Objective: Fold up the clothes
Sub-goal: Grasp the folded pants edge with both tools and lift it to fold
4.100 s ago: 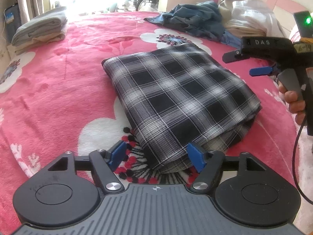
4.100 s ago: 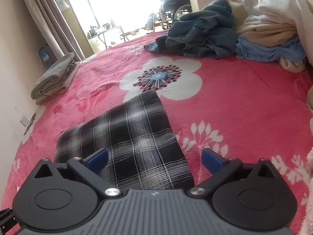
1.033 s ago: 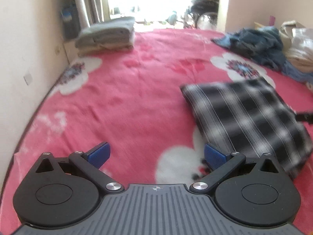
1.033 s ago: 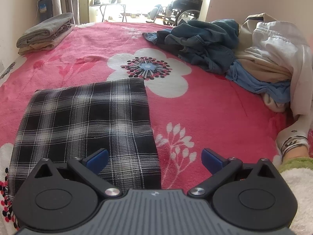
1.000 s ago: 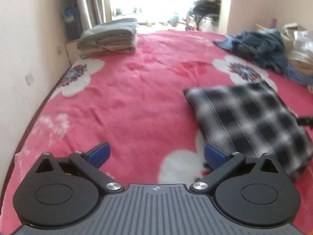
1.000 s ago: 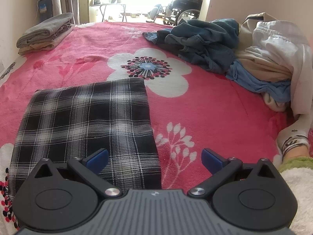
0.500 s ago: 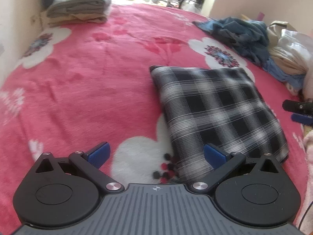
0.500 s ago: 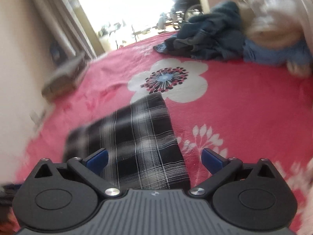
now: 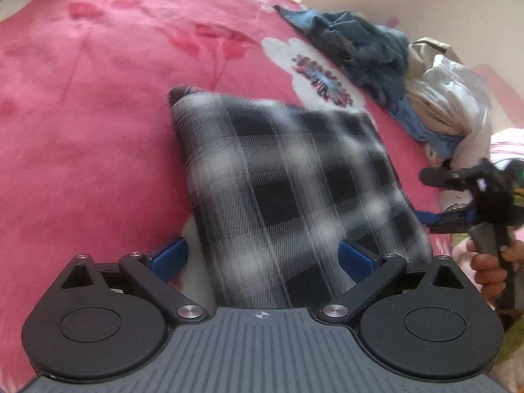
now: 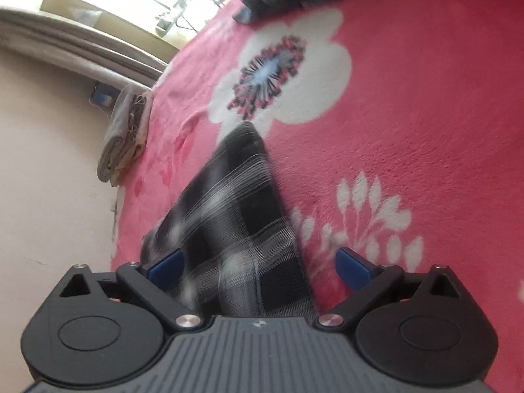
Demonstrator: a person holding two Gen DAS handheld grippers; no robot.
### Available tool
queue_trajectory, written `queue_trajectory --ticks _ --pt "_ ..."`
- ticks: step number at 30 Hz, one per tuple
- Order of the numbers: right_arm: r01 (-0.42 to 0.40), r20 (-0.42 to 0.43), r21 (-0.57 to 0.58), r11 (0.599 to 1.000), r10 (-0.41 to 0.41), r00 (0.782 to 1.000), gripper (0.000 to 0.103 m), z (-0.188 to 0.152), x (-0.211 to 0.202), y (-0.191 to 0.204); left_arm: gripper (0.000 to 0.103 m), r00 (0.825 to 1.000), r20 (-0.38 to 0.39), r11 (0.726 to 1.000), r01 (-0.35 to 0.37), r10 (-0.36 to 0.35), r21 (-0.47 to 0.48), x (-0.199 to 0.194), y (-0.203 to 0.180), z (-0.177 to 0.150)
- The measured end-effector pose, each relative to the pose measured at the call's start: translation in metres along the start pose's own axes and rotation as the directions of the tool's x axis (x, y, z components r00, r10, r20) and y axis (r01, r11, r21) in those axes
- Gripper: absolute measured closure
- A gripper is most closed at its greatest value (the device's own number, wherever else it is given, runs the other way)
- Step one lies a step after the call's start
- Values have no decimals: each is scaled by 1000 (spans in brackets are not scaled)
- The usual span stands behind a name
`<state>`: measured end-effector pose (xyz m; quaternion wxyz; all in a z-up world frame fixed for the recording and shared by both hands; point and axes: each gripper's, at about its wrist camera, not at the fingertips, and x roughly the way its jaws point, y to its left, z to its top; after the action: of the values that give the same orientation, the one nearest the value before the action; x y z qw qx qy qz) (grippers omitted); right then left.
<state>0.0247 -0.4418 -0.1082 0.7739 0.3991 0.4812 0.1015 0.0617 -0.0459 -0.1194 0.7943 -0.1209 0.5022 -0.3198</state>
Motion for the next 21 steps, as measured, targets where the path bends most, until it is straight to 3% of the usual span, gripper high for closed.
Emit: queue_trajectory --ticks 4,8,13,15,19,21 --pt "-79 -23 11 997 79 997 3 28 24 -7 3 999 25 999 45 -46 9 14 2 20" --pt "-104 -89 -54 993 99 991 0 38 39 1 3 995 30 995 91 -90 -28 13 8 19" --pt "-186 -271 -57 981 164 949 23 5 29 -8 21 989 -10 987 149 -150 -54 -5 16 -5" --pt "-205 -272 -82 975 176 946 24 7 35 -6 24 991 -9 990 136 -137 -45 1 15 1" --pt "-260 -244 -42 965 243 939 29 24 61 -5 24 990 26 980 144 -142 -134 18 15 20" --pt "-268 -254 -84 960 240 937 31 17 55 -1 31 988 18 980 154 -153 -127 12 16 11"
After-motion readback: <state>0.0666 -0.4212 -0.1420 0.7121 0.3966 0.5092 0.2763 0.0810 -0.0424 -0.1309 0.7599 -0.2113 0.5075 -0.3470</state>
